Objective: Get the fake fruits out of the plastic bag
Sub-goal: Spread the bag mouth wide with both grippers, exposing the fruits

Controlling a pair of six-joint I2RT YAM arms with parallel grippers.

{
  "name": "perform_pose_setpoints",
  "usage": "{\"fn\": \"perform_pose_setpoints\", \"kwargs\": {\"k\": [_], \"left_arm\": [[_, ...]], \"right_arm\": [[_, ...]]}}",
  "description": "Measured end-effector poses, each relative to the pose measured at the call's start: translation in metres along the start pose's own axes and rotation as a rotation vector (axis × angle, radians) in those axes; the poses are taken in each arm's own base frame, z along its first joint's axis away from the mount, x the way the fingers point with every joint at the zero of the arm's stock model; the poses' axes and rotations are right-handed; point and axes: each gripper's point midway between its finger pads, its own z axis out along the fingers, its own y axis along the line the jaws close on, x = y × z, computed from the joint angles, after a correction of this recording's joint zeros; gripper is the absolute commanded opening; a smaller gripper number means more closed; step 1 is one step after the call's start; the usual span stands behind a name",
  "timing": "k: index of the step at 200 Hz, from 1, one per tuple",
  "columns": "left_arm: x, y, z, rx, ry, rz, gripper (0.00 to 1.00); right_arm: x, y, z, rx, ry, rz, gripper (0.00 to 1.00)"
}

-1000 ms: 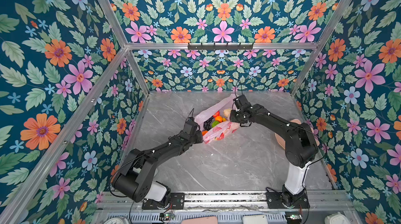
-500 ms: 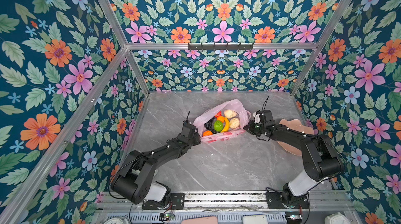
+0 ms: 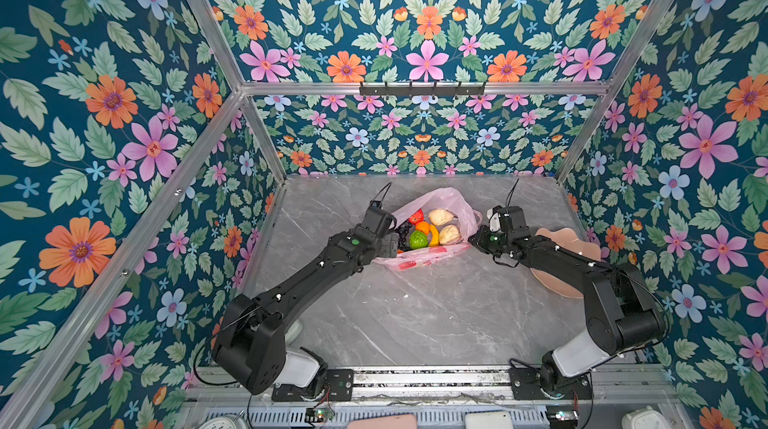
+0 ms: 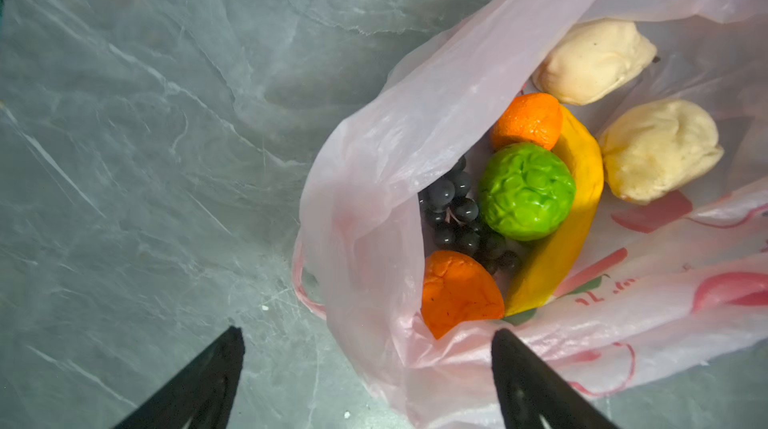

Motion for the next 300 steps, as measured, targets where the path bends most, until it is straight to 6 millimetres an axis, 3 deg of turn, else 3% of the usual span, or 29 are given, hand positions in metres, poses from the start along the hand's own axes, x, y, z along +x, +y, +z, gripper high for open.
{"fn": "perform_pose_setpoints", "kwargs": {"k": [27, 60, 67, 95, 111, 132, 139, 169, 191, 220, 248, 271, 300], "left_arm": [[-0.023, -0.008, 0.017, -0.033, 0.004, 0.069, 0.97], [-0.032, -0.02, 0.067, -0.018, 0.069, 0.079, 0.98], [-0.033, -0.02, 0.077, -0.017, 0.084, 0.072, 0.91], [-0.031, -0.005, 0.115, 0.003, 0.144, -0.025, 0.47], [-0.026, 0.023, 0.131, 0.014, 0.169, -0.145, 0.26], [-0.015, 0.051, 0.141, 0.041, 0.184, -0.291, 0.05], [-0.012, 0.053, 0.142, 0.062, 0.186, -0.327, 0.0], [-0.003, 0.067, 0.137, 0.137, 0.154, -0.468, 0.0], [0.001, 0.095, 0.123, 0.122, 0.108, -0.558, 0.0], [-0.009, 0.128, 0.093, 0.094, -0.003, -0.62, 0.0], [-0.011, 0.146, 0.065, 0.057, -0.09, -0.644, 0.0], [-0.004, 0.14, 0.055, 0.083, -0.112, -0.635, 0.0], [0.009, 0.117, 0.049, 0.14, -0.104, -0.603, 0.0]], "right_arm": [[0.001, -0.002, -0.001, 0.008, -0.003, 0.001, 0.0], [0.003, -0.006, -0.002, 0.02, -0.004, -0.013, 0.0], [0.004, -0.007, -0.002, 0.023, -0.003, -0.014, 0.0], [0.008, -0.015, -0.001, 0.051, -0.002, -0.015, 0.0], [0.012, -0.022, 0.0, 0.069, 0.005, -0.01, 0.0], [0.015, -0.029, 0.003, 0.092, 0.012, -0.015, 0.0], [0.017, -0.032, 0.006, 0.1, 0.02, -0.016, 0.0], [0.022, -0.028, 0.025, 0.109, 0.061, -0.042, 0.0], [0.029, 0.007, 0.054, 0.073, 0.11, -0.126, 0.0], [0.035, 0.06, 0.083, -0.004, 0.14, -0.223, 0.0], [0.038, 0.085, 0.098, -0.036, 0.158, -0.255, 0.0], [0.04, 0.09, 0.099, -0.038, 0.165, -0.261, 0.0], [0.041, 0.073, 0.089, 0.032, 0.164, -0.258, 0.0]]}}
